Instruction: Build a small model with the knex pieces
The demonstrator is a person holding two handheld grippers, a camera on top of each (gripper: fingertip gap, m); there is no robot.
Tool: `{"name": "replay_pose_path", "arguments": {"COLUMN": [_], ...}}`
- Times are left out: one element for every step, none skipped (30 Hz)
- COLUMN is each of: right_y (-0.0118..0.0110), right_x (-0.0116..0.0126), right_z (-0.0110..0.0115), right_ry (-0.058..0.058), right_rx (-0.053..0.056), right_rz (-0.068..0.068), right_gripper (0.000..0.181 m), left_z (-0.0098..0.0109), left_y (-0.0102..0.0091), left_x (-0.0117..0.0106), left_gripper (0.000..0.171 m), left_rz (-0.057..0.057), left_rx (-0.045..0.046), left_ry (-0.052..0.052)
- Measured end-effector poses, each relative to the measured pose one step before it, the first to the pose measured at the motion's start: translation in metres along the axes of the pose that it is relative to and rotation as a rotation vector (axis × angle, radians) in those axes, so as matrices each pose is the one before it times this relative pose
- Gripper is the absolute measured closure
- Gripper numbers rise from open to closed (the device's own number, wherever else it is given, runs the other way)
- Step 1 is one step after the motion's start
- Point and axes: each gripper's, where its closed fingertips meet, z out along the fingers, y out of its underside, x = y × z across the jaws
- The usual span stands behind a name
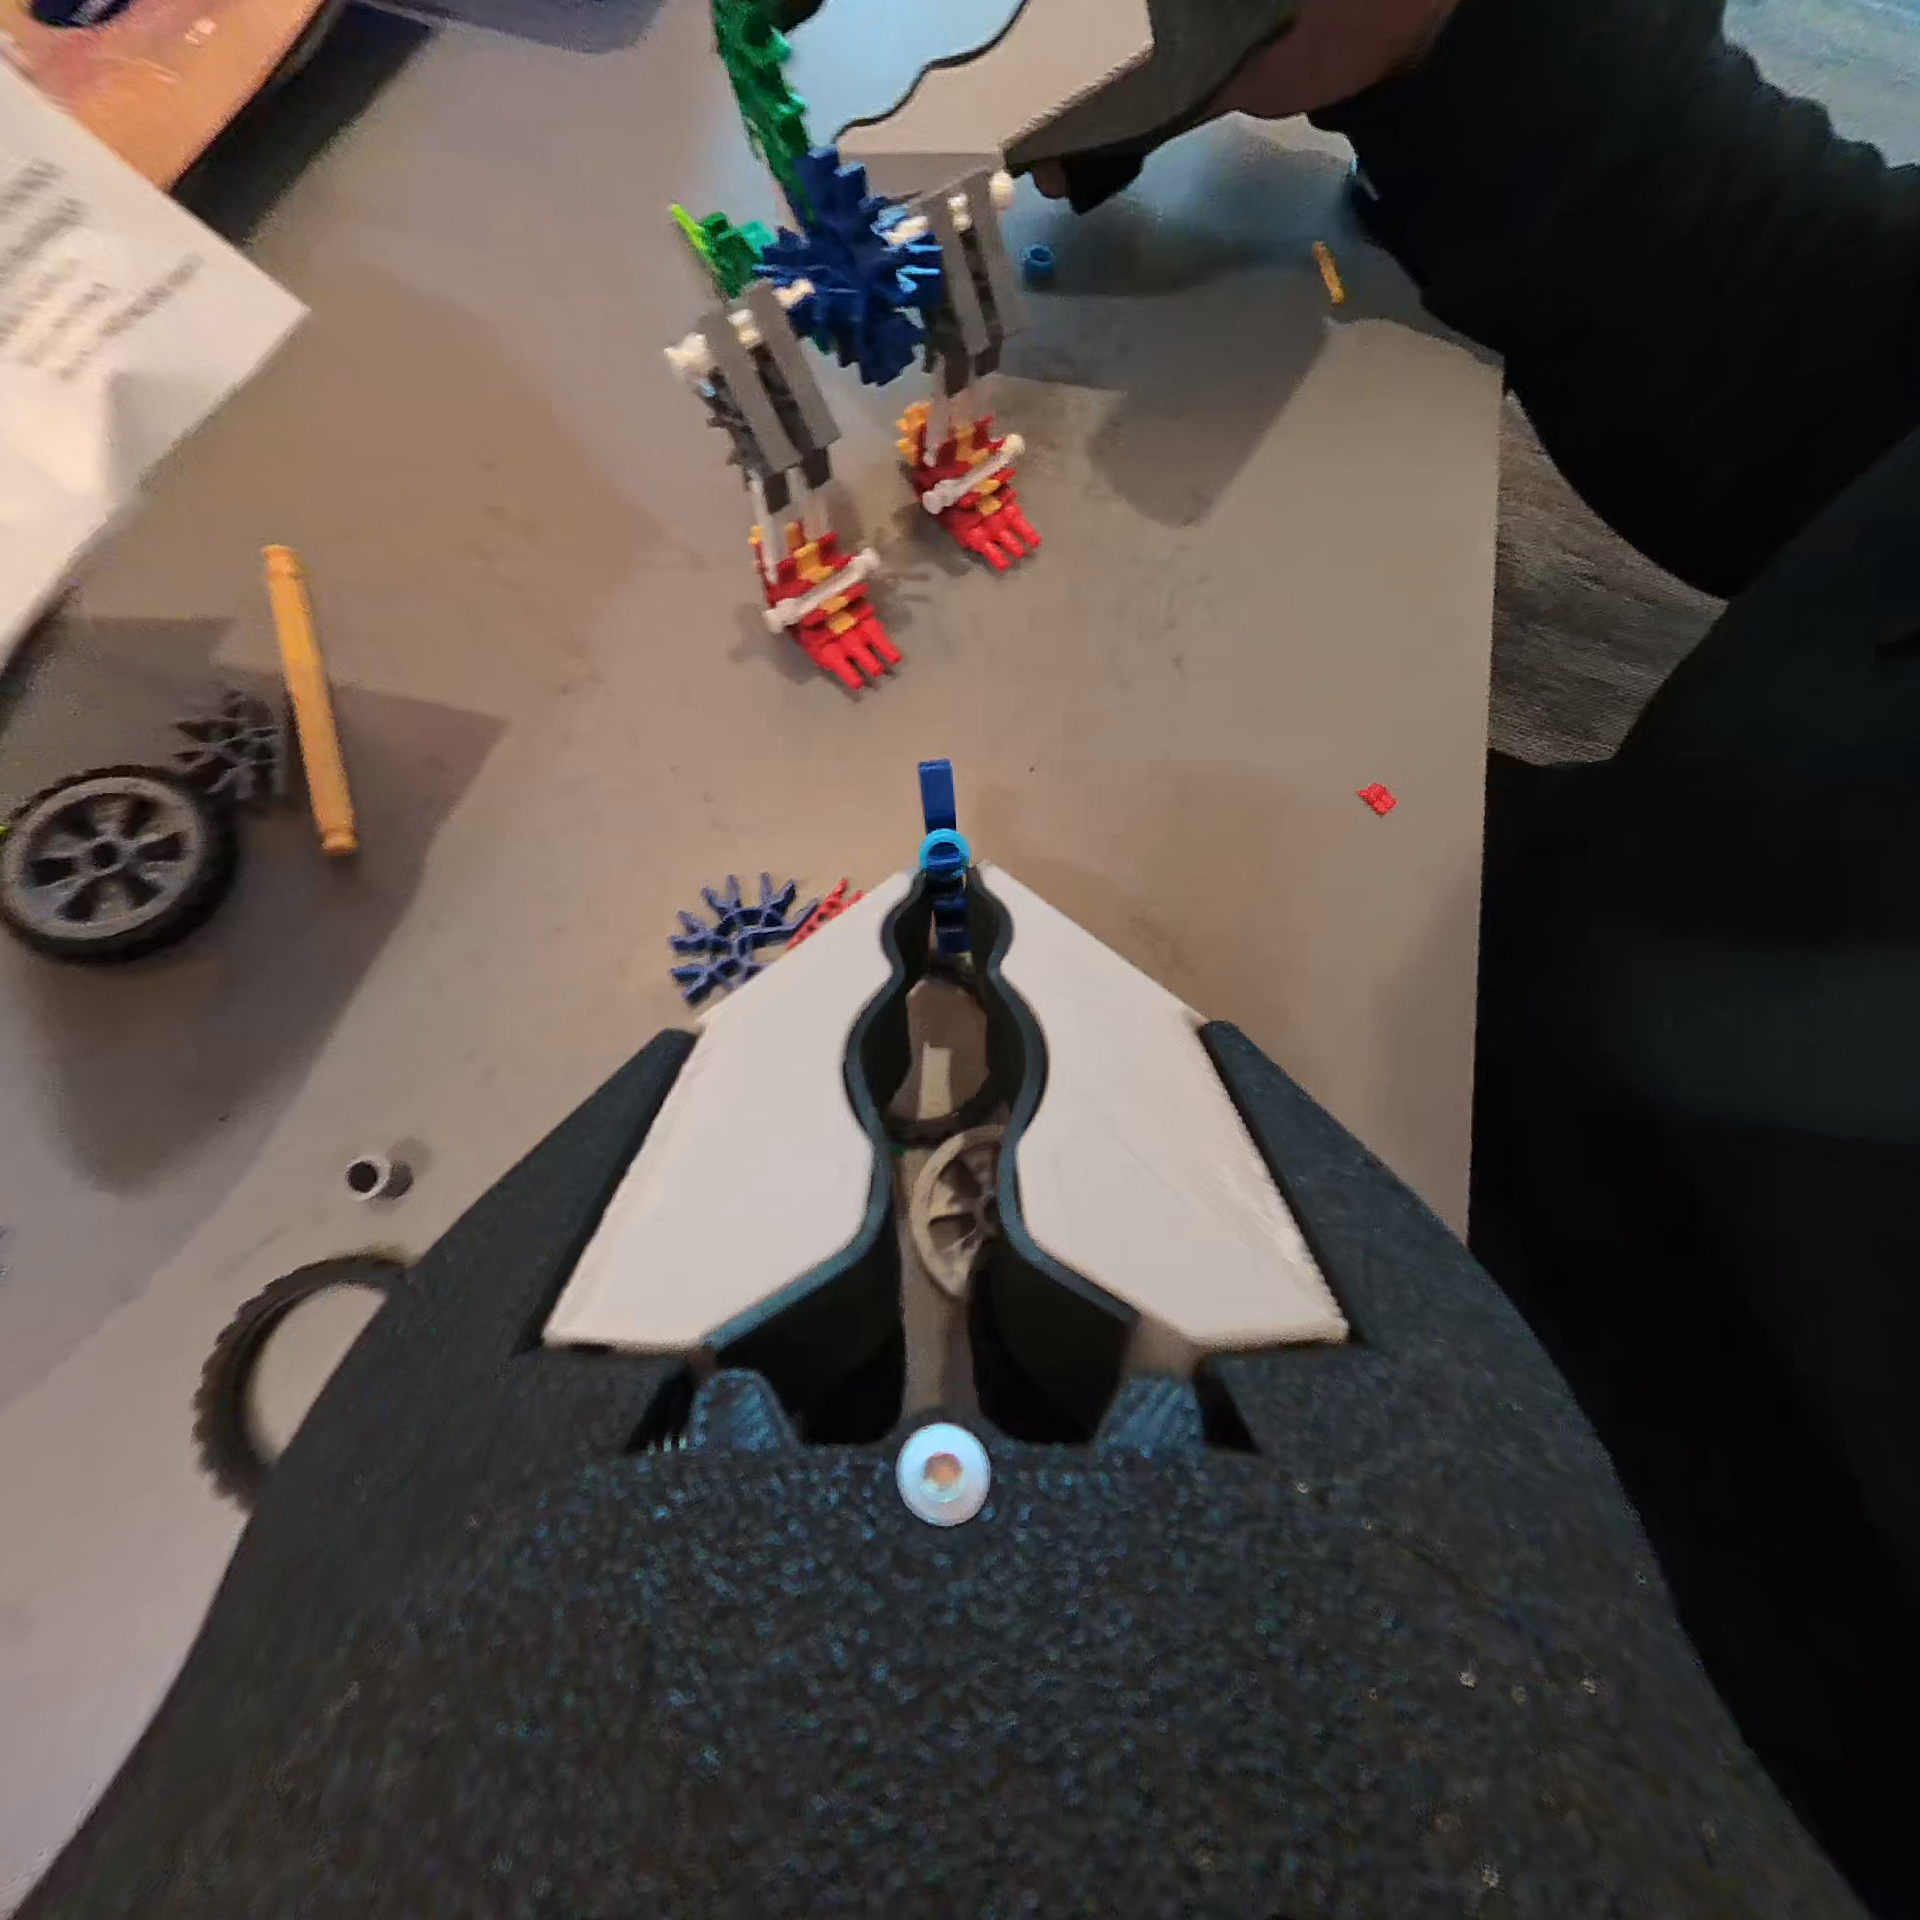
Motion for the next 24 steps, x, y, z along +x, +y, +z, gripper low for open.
{"name": "replay_pose_path", "arguments": {"right_y": [0.00011, -0.00011, -0.00011, -0.00004, 0.00004, -0.00004, -0.00003, -0.00009, -0.00023, -0.00012, -0.00001, -0.00010, -0.00013, -0.00017, -0.00011, -0.00009, -0.00028, -0.00018, -0.00014, -0.00001, 0.00000, -0.00012, -0.00005, -0.00009], "right_x": [0.00012, 0.00002, -0.00015, -0.00005, -0.00014, -0.00020, -0.00002, -0.00006, 0.00003, 0.00003, 0.00003, 0.00008, 0.00009, 0.00006, 0.00003, -0.00003, 0.00004, -0.00001, -0.00011, -0.00007, -0.00005, 0.00001, 0.00000, 0.00007], "right_z": [-0.00007, -0.00010, -0.00002, -0.00006, 0.00000, 0.00006, -0.00006, -0.00003, -0.00020, -0.00019, -0.00018, -0.00015, -0.00021, -0.00007, -0.00010, -0.00003, -0.00017, -0.00007, 0.00001, -0.00007, 0.00009, -0.00010, 0.00003, -0.00004], "right_ry": [0.0005, 0.0003, -0.0005, -0.0001, -0.0001, -0.0003, 0.0000, 0.0000, 0.0004, 0.0004, -0.0001, -0.0001, 0.0002, 0.0004, 0.0002, 0.0001, 0.0003, 0.0000, -0.0001, -0.0002, 0.0000, 0.0000, 0.0001, 0.0002], "right_rx": [-0.0003, 0.0002, 0.0007, 0.0002, -0.0005, -0.0004, 0.0001, 0.0005, 0.0005, 0.0007, 0.0006, 0.0008, 0.0010, 0.0006, 0.0002, 0.0005, 0.0008, 0.0007, 0.0004, 0.0000, -0.0001, 0.0003, 0.0004, 0.0002], "right_rz": [-0.0002, 0.0001, 0.0001, -0.0006, -0.0007, -0.0008, -0.0007, -0.0001, -0.0001, -0.0003, 0.0003, 0.0014, 0.0008, -0.0003, -0.0002, -0.0003, -0.0002, 0.0000, -0.0002, -0.0004, -0.0006, -0.0003, 0.0001, 0.0003], "right_gripper": [0.152, 0.152, 0.152, 0.152, 0.152, 0.151, 0.152, 0.152, 0.152, 0.151, 0.152, 0.152, 0.151, 0.152, 0.152, 0.151, 0.152, 0.152, 0.152, 0.151, 0.151, 0.151, 0.151, 0.151], "left_z": [0.00518, 0.00477, 0.00400, 0.00370, 0.00332, 0.00272, 0.00227, 0.00192, 0.00145, 0.00104, 0.00093, 0.00067, 0.00067, 0.00024, -0.00015, -0.00043, -0.00080, -0.00072, -0.00093, -0.00085, -0.00078, -0.00078, -0.00082, -0.00105], "left_y": [0.00165, 0.00167, 0.00080, 0.00047, 0.00095, 0.00098, 0.00115, 0.00112, 0.00032, 0.00059, 0.00111, 0.00147, 0.00127, 0.00050, 0.00018, -0.00009, -0.00027, -0.00005, -0.00035, -0.00009, 0.00018, 0.00046, 0.00048, 0.00043], "left_x": [0.00346, 0.00343, 0.00240, 0.00245, 0.00261, 0.00105, 0.00000, 0.00018, -0.00002, -0.00102, -0.00192, -0.00237, -0.00228, -0.00223, -0.00158, -0.00122, -0.00115, -0.00083, -0.00038, -0.00065, -0.00113, -0.00106, -0.00109, -0.00117], "left_gripper": [0.166, 0.166, 0.166, 0.166, 0.166, 0.166, 0.166, 0.166, 0.166, 0.166, 0.165, 0.164, 0.161, 0.158, 0.156, 0.155, 0.153, 0.152, 0.152, 0.151, 0.151, 0.150, 0.148, 0.148], "left_rz": [-0.0005, 0.0006, -0.0006, -0.0050, -0.0033, -0.0001, -0.0021, -0.0057, -0.0068, -0.0079, -0.0077, -0.0054, -0.0052, -0.0069, -0.0058, -0.0031, -0.0029, -0.0021, 0.0000, -0.0018, -0.0002, 0.0010, 0.0025, 0.0037], "left_rx": [-0.00870, -0.00974, -0.00456, -0.00375, -0.00552, -0.00641, -0.00672, -0.00585, 0.00014, -0.00133, -0.00428, -0.00559, -0.00417, -0.00003, 0.00135, 0.00249, 0.00308, 0.00150, 0.00347, 0.00198, 0.00099, -0.00026, -0.00135, -0.00133], "left_ry": [0.0134, 0.0141, 0.0086, 0.0112, 0.0132, 0.0047, -0.0001, 0.0036, 0.0040, -0.0013, -0.0058, -0.0086, -0.0093, -0.0083, -0.0059, -0.0050, -0.0063, -0.0048, -0.0023, -0.0037, -0.0060, -0.0064, -0.0072, -0.0076]}}
